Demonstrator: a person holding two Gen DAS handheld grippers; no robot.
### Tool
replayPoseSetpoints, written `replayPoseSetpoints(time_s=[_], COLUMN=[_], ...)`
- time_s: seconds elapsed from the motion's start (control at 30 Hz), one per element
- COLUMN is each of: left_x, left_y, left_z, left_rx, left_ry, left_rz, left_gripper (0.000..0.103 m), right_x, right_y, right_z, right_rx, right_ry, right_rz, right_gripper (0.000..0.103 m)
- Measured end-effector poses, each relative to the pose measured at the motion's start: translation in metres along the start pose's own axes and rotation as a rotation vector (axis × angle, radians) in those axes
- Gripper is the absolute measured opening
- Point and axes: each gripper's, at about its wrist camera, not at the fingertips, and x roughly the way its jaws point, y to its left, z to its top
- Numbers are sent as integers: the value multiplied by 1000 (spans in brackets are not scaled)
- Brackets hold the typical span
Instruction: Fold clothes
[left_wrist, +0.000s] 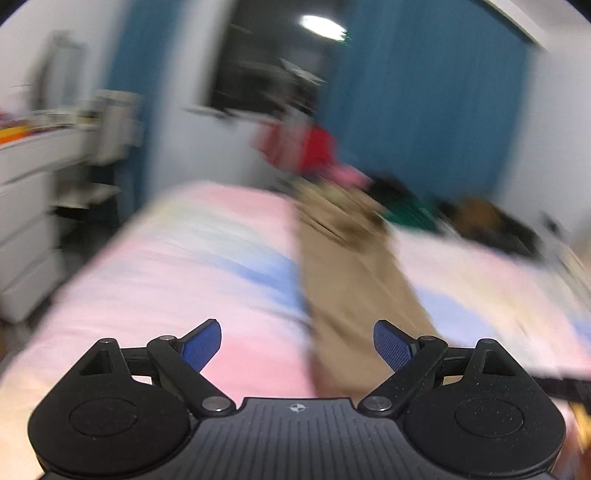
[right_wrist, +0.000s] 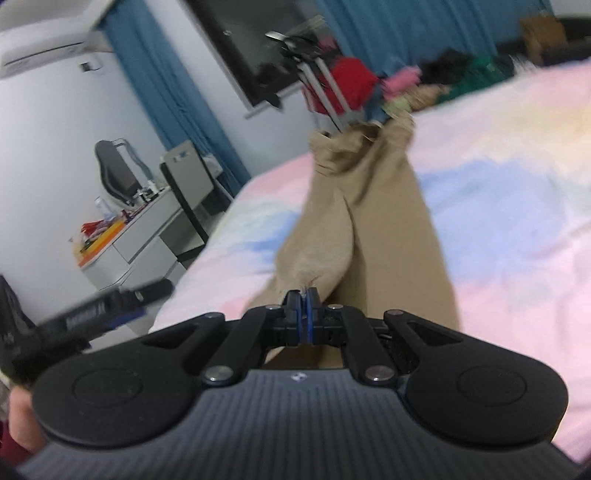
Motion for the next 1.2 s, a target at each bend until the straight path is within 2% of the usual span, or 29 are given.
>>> replayPoseSetpoints(time_s=[0.1, 0.23, 0.37, 0.43, 0.5, 0.57, 0.63, 0.67, 0.7, 0.73, 0.8, 0.97, 1.03, 1.07, 1.13, 1.17, 1.2], left_x=[8, 21, 35, 45, 55, 62, 66, 67, 66, 64, 63, 59, 48, 42, 30, 24, 19], left_y=[-35, -77, -104, -112, -115, -117, -116, -115, -113, -111, -108, -106, -105, -104, -103, -103, -102], left_z=[-13, -37, -61, -70, -77, -81, -80, -79, -77, -76, -74, -69, -67, -67, -65, -63, -62], left_rx=[189, 424, 614, 671, 716, 758, 754, 746, 735, 723, 707, 680, 649, 636, 611, 596, 582], left_ry=[35, 82, 114, 132, 146, 144, 155, 159, 160, 160, 171, 184, 165, 150, 115, 98, 81], left_rz=[-85, -120, -79, -44, -5, 18, 8, -1, -11, -19, -42, -82, -78, -72, -59, -49, -39], left_gripper=[91, 87, 81, 74, 73, 59, 31, 24, 11, 6, 4, 5, 23, 28, 50, 57, 70], right_x=[-4, -5, -10, -14, -17, -19, -20, -21, -22, -22, -23, -27, -28, -30, -37, -40, -42], right_y=[-18, -33, -33, -31, -29, -28, -26, -26, -25, -25, -23, -20, -19, -18, -16, -16, -16], right_z=[-9, -15, -17, -17, -13, -11, -11, -10, -10, -10, -10, -9, -9, -8, -2, 1, 5], right_rx=[41, 101, 102, 89, 76, 64, 49, 42, 35, 28, 14, -22, -36, -48, -81, -93, -102], right_ry=[49, 71, 58, 48, 39, 32, 27, 25, 22, 20, 15, 3, -2, -14, -68, -91, -112], right_rz=[-13, 23, 93, 120, 135, 130, 116, 109, 102, 95, 80, 45, 31, 21, 1, -6, -12], right_gripper=[6, 6, 6, 6, 5, 5, 5, 5, 5, 5, 6, 8, 8, 8, 9, 10, 17])
